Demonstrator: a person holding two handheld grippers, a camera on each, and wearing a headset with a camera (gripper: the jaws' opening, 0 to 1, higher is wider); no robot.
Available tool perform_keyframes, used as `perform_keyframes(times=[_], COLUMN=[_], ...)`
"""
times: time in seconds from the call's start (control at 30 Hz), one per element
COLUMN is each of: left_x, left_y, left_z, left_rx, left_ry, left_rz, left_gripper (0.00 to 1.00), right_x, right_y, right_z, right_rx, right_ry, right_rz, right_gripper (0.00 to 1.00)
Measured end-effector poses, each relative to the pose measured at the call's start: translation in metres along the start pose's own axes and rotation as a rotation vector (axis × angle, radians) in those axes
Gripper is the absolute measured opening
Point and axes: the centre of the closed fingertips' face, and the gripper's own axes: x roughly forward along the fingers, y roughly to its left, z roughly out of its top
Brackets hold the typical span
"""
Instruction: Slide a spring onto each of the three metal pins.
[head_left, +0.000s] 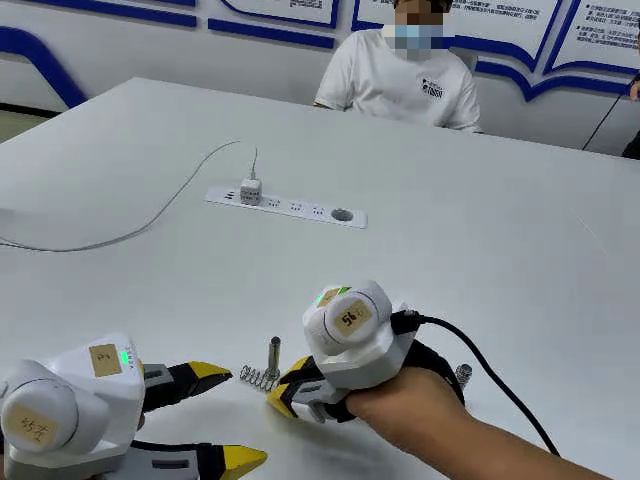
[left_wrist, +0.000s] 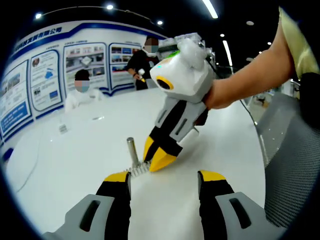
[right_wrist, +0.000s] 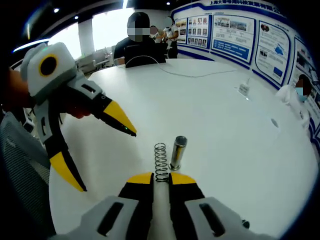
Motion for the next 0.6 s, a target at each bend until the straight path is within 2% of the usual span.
perform_keyframes(times=[0.23, 0.4, 0.6], left_x=[0.000, 0.000, 0.002], left_y=[0.001, 0.000, -0.007], left_z=[0.001, 0.000, 0.003], left_rx=[0.006, 0.008, 0.020], left_ry=[0.003, 0.007, 0.004], left_rz=[0.001, 0.001, -0.009], left_gripper=[0.55, 0.55, 0.54], right_x=[-0.004, -0.019, -0.042], right_y=[0.000, 0.007, 0.012], right_z=[-0.001, -0.005, -0.006], right_rx=[0.005, 0.000, -0.029], right_ry=[-0.006, -0.003, -0.006], right_rz=[-0.005, 0.016, 0.030], right_gripper=[0.12, 0.11, 0.11])
